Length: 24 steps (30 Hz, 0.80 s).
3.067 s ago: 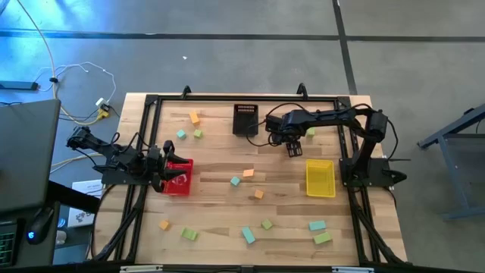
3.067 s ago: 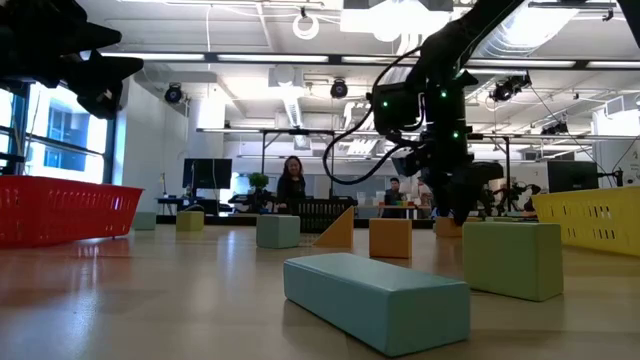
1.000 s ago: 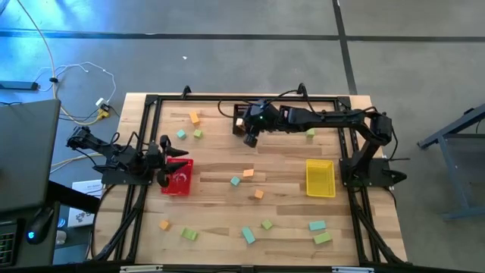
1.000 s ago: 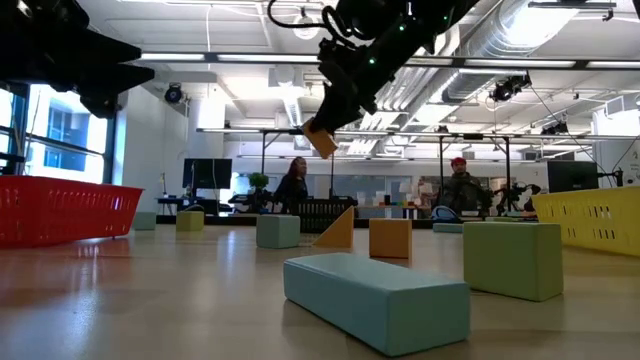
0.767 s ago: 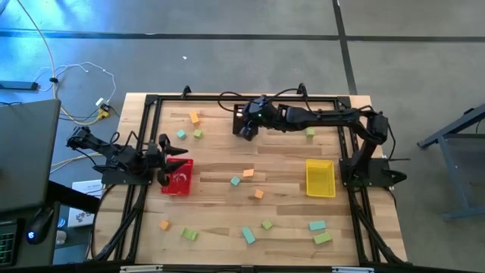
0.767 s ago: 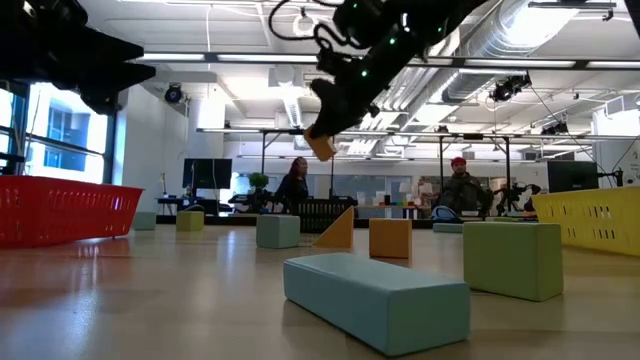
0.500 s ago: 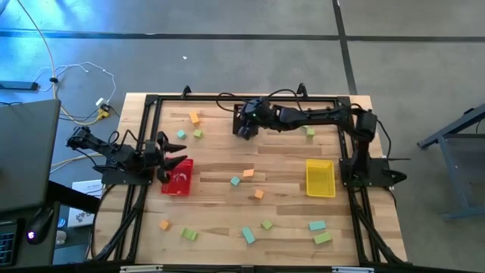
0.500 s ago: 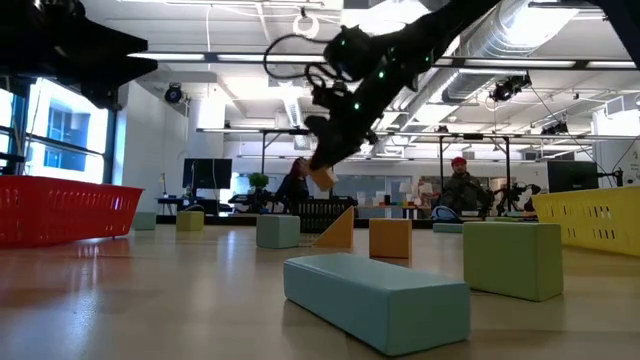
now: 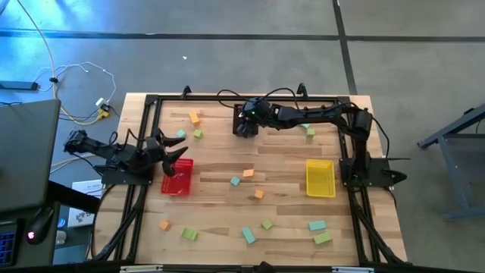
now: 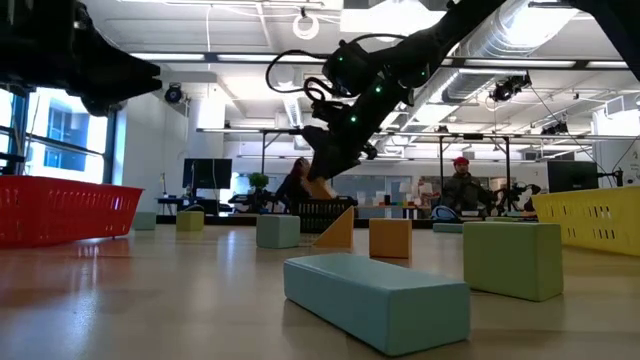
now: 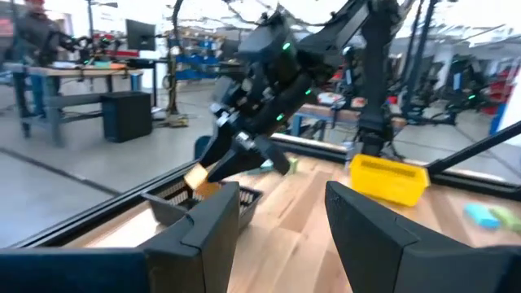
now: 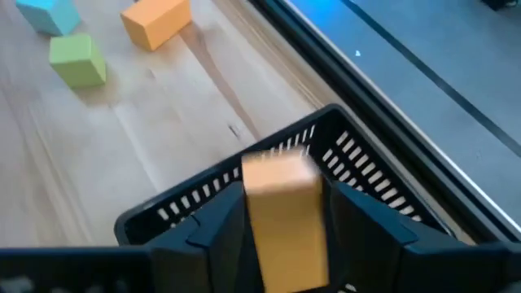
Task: Sort & place blocks by color
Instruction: Put the yellow block into the black bin, then put the blue block into the red bin
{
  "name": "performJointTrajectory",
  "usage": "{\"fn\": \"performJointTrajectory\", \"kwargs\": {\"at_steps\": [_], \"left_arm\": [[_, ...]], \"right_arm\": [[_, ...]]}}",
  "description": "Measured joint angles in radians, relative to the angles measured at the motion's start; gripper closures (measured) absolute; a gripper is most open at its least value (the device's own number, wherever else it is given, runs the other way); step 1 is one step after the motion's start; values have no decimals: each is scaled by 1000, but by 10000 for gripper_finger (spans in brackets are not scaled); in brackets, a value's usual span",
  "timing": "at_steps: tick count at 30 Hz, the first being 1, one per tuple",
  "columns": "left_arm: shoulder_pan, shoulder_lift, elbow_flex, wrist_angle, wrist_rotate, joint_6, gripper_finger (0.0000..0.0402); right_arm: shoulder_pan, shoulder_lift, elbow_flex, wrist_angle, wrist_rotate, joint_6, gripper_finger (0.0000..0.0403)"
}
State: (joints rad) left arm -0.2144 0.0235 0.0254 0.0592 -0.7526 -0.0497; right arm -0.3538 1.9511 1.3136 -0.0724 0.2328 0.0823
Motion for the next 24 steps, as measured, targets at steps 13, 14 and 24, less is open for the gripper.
{"fn": "performJointTrajectory", "kwargs": {"at_steps": [13,14,24], "left_arm": [[124,58,138,-323,-2,-81,232],[134,71,154,-351,-2,-93,232],[258,280,242,-460,32,-273,232]], "right_arm": [[0,-5,0,8,49,7,205],[1,-11,0,12,48,7,204],[20,-94,29,0,42,-10,204]]}}
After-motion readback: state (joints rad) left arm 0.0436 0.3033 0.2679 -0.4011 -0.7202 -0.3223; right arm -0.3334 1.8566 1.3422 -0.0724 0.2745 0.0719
